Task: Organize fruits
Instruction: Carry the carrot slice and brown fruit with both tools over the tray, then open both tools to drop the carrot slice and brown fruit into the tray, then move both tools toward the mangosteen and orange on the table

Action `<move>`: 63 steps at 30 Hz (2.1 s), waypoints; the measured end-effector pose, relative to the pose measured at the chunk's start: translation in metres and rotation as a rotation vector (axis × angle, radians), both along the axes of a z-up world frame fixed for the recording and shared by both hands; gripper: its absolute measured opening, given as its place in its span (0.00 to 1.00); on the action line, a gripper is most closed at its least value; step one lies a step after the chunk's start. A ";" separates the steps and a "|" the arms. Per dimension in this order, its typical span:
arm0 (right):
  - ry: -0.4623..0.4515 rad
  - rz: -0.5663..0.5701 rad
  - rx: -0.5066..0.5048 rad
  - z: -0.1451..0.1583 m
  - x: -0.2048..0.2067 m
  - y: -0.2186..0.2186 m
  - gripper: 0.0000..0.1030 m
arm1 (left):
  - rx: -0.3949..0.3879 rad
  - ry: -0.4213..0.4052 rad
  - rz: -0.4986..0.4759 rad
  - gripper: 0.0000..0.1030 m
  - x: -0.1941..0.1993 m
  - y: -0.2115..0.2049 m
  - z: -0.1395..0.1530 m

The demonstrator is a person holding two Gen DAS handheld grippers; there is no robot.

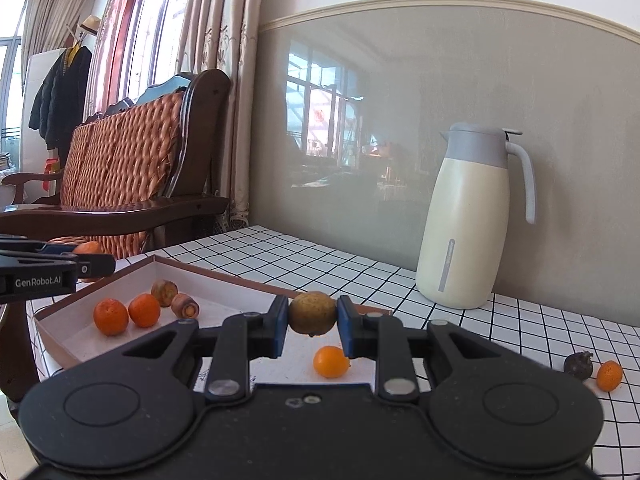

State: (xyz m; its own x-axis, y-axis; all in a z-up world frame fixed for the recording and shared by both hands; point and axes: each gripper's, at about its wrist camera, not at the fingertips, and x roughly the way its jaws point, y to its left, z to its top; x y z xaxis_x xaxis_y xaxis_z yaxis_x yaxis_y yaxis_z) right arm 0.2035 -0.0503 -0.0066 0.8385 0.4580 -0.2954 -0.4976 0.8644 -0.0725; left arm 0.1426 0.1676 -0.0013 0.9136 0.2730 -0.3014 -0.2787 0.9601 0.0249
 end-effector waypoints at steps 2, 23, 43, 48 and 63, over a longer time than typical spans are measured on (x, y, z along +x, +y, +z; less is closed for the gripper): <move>0.006 -0.003 -0.001 -0.001 0.005 0.003 0.17 | -0.002 0.003 0.003 0.27 0.004 0.004 -0.001; 0.037 -0.042 0.033 -0.010 0.049 0.006 0.93 | -0.037 -0.008 0.077 0.90 0.039 0.036 -0.011; 0.079 -0.053 0.031 -0.015 0.048 0.001 0.94 | -0.022 -0.021 0.041 1.00 0.027 0.024 -0.011; 0.074 -0.061 0.008 -0.016 0.041 -0.004 0.94 | 0.002 -0.033 0.018 1.00 0.023 0.007 -0.008; 0.039 -0.203 -0.052 -0.011 0.037 -0.071 0.94 | 0.014 -0.042 -0.133 1.00 0.041 -0.074 -0.002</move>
